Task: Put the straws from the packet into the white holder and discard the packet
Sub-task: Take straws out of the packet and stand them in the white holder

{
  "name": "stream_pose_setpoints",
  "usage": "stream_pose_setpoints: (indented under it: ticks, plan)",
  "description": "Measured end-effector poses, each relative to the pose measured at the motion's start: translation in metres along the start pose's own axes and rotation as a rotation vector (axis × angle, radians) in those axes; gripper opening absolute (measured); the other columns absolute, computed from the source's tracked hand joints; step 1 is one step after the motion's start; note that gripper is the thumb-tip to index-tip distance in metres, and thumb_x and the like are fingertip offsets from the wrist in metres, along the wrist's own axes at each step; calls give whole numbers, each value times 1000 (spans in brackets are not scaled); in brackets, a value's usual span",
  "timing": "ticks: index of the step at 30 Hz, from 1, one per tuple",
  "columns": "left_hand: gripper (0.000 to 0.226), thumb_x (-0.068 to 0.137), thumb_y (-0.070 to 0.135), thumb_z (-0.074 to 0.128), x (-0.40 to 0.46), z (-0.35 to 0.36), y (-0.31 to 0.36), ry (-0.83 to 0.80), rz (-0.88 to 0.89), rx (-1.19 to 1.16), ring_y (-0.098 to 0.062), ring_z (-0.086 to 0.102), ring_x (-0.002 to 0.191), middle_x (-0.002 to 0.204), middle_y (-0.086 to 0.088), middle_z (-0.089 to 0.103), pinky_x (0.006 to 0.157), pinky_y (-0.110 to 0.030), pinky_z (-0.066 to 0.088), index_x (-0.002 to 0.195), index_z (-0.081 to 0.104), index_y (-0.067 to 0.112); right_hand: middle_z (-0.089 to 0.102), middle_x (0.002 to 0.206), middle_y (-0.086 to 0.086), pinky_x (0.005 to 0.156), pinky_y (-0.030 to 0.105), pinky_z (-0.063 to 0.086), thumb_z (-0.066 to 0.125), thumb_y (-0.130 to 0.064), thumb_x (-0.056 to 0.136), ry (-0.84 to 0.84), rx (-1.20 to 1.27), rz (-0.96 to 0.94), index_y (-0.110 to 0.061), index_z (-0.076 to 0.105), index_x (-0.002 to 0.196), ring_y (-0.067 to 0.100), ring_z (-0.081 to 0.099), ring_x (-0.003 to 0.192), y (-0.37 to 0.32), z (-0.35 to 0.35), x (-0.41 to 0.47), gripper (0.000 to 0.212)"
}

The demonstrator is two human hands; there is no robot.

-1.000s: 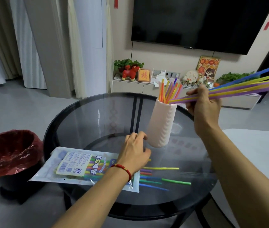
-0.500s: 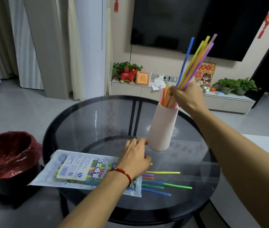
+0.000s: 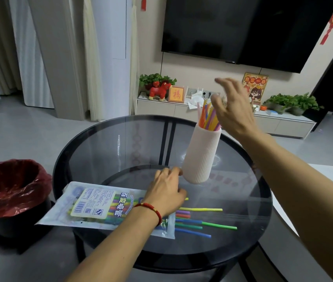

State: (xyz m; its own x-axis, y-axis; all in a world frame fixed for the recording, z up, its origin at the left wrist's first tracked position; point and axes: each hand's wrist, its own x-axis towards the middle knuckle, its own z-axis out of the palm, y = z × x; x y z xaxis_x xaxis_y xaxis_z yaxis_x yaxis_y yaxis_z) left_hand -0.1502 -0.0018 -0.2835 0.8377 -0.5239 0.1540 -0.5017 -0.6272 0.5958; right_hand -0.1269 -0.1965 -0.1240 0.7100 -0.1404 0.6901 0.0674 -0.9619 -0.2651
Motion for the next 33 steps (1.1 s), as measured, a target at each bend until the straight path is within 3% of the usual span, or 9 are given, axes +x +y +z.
stream_pose_setpoints:
  ticks: [3,8,12,15,18,20,22,25,33]
  plan:
    - [47,89,21,57,-1,-2,0,10,9,-1,-24,41,125,131,-7,51,99,-40,46,134,44,20,52,155,15,112,47,38,39,-36,111,-242,-49,-59,-11,49,151,31,51,137,4,8,-10,49]
    - [41,88,27,58,-3,-18,-5,94,60,38,-20,45,121,126,0,57,99,-41,46,128,52,22,52,154,14,111,39,38,43,-28,109,-90,23,-66,-9,54,147,28,50,137,0,-2,-7,44]
    - [64,75,52,56,-16,-25,-11,-90,125,162,-20,38,131,135,0,53,107,-42,40,134,53,26,74,93,13,71,31,51,52,-19,97,171,106,-240,-5,71,97,23,66,80,-6,-20,-33,24]
    - [87,65,68,47,-27,-20,-22,-174,218,360,-21,30,137,140,0,45,113,-44,30,141,44,26,67,67,1,53,33,50,54,-27,90,-91,130,-283,-15,69,78,18,60,54,2,-16,-85,23]
    - [105,64,79,53,-33,-13,-39,-303,212,497,-23,12,147,155,1,26,119,-59,11,152,25,27,74,99,-2,74,41,59,53,-46,92,-564,47,-247,-22,74,101,14,67,81,15,12,-140,33]
    - [116,61,86,52,-35,-9,-45,-380,182,500,-19,5,149,160,3,17,118,-65,0,155,14,29,62,140,-3,101,39,53,51,-71,91,-794,35,-162,-25,60,138,13,62,116,22,30,-170,66]
    - [116,61,87,52,-34,-9,-50,-388,175,490,-19,6,150,161,4,15,118,-66,-3,155,9,33,45,155,-4,114,40,43,48,-92,78,-905,48,-80,-27,35,157,16,50,134,25,46,-190,104]
    - [108,65,87,52,-31,-8,-52,-391,149,471,-21,9,150,162,2,15,116,-67,-1,153,8,43,48,144,0,110,41,44,34,-105,68,-833,-149,-197,-17,25,161,21,51,123,26,63,-213,128]
    - [93,67,81,55,-28,-9,-46,-370,104,473,-24,12,148,159,0,19,115,-69,5,147,18,54,57,110,-1,70,29,41,42,-67,99,-739,-171,-301,-21,47,113,16,50,88,18,80,-217,48]
